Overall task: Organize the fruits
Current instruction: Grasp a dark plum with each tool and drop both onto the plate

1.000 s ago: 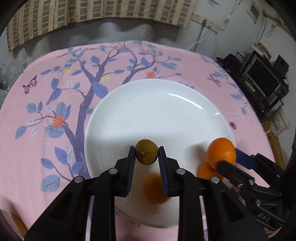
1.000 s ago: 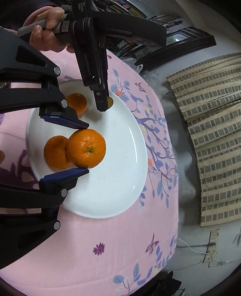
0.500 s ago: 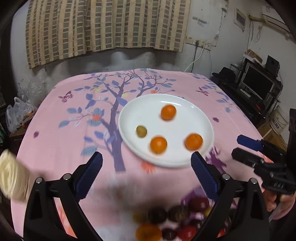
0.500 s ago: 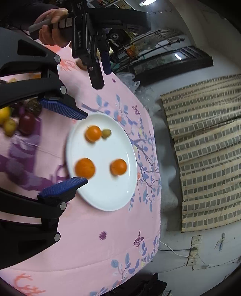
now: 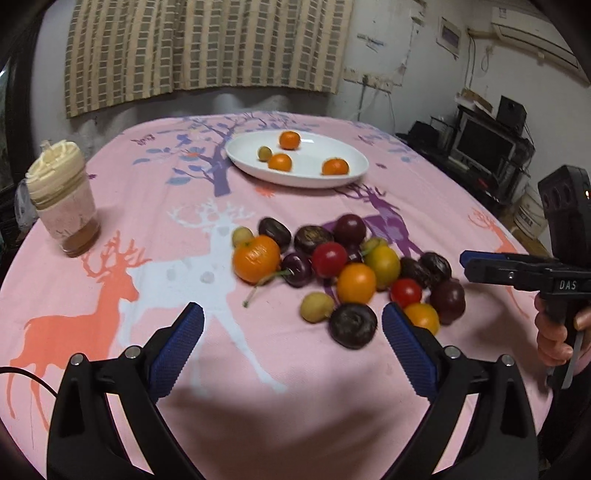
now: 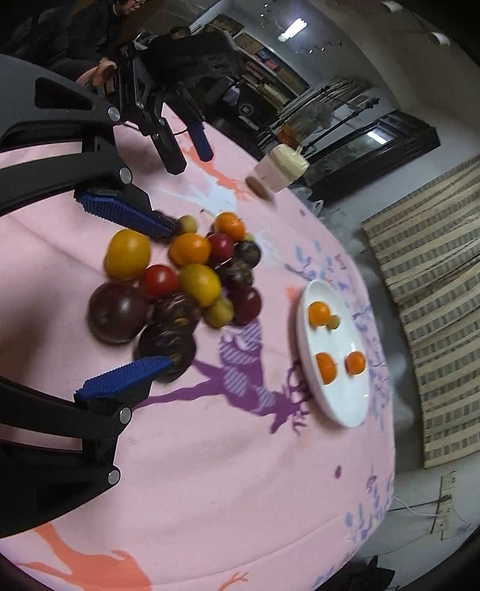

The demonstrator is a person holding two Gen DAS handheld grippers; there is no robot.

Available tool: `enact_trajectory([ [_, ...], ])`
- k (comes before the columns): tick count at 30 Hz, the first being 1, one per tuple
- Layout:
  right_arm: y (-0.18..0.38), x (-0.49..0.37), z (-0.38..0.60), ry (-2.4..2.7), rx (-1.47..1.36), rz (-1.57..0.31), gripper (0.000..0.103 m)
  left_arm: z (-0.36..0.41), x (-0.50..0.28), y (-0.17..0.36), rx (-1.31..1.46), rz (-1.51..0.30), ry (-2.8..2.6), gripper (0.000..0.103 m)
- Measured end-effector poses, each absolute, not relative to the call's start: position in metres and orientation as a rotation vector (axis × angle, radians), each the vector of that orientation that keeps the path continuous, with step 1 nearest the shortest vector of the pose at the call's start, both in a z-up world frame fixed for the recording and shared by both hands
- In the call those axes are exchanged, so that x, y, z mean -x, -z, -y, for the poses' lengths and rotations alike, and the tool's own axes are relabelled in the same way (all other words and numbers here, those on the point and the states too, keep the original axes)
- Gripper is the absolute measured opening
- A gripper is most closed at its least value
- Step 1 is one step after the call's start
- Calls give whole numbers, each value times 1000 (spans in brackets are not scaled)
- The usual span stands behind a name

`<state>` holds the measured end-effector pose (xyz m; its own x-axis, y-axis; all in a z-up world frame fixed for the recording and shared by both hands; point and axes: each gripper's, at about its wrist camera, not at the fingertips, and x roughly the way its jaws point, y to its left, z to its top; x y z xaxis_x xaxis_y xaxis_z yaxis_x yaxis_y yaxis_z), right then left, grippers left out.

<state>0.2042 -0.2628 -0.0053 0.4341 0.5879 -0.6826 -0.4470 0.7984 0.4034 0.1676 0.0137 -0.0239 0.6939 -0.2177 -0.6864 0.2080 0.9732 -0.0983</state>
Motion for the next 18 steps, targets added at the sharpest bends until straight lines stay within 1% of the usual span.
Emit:
enact_trajectory([
  [6, 15, -200, 269, -583, -167, -975, 68, -7, -168, 28, -22, -788, 272, 95],
  [12, 29, -200, 271, -609, -208, -1060, 63, 1, -166, 30, -37, -807, 329, 95],
  [18, 38, -200, 267, -638, -234, -1108, 52, 12, -163, 33, -76, -812, 365, 95],
])
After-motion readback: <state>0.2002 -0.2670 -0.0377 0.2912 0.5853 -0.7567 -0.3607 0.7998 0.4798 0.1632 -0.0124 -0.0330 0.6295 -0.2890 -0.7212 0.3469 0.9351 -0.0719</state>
